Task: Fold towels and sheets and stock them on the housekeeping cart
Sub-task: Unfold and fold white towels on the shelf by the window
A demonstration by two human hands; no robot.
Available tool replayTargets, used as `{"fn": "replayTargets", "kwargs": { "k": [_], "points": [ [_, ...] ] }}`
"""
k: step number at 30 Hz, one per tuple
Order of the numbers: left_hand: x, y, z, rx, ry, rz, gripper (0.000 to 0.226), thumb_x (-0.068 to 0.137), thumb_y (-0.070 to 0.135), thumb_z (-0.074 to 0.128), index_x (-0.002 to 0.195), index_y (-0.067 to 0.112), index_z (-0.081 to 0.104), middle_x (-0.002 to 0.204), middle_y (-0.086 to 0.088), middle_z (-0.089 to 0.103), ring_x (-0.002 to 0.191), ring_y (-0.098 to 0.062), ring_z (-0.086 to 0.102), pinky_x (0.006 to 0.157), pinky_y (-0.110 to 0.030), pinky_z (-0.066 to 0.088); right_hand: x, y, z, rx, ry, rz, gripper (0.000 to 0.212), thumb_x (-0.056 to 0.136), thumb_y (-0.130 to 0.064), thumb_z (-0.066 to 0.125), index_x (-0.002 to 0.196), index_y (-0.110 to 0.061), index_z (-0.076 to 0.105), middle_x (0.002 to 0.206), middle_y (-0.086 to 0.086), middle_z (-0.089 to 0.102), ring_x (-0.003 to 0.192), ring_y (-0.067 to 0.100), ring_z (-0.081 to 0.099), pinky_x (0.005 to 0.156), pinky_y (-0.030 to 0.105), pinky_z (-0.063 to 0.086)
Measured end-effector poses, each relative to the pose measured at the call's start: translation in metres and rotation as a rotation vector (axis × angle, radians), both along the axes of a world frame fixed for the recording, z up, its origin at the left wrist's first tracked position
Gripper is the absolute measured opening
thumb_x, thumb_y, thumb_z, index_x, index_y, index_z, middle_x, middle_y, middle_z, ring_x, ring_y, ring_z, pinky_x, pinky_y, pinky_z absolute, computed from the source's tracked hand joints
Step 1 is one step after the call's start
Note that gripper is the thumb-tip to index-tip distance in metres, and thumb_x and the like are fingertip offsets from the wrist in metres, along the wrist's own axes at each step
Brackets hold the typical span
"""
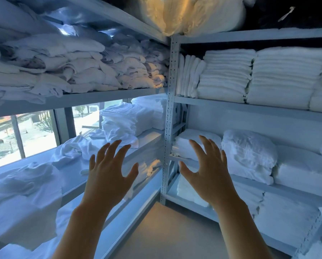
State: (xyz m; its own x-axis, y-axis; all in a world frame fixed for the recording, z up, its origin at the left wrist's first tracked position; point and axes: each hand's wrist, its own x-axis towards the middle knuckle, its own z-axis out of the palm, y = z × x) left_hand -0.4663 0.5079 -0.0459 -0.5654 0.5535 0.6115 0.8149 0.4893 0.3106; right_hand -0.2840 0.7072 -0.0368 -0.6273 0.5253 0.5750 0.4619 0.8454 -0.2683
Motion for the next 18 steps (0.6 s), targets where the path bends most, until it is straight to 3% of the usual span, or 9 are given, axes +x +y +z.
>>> {"fn": "replayTargets", "kwargs": {
  "k": [9, 18],
  "points": [
    [-0.018, 0.128, -0.003, -0.034, -0.005, 0.07, 0.059, 0.096, 0.053, 0.058, 0.149, 0.028, 0.049, 0.161, 0.002, 0.039, 0.151, -0.027, 0.03, 0.12, -0.059, 0.029, -0.034, 0.145, -0.014, -0.069, -0.014, 0.082, 0.083, 0.087, -0.077, 0.024, 0.157, -0.033, 0.031, 0.169, -0.005, 0.015, 0.157, 0.02, 0.007, 0.127, 0.057, 0.01],
    [-0.053, 0.179, -0.027, -0.076, -0.036, 0.141, 0.058, 0.096, 0.053, 0.059, 0.147, 0.026, 0.051, 0.16, 0.002, 0.041, 0.149, -0.028, 0.033, 0.118, -0.06, 0.031, -0.088, 0.209, -0.044, -0.146, -0.047, 0.194, 0.081, 0.088, -0.075, 0.029, 0.156, -0.031, 0.033, 0.168, -0.004, 0.018, 0.157, 0.019, 0.011, 0.125, 0.059, 0.013]
  ]
}}
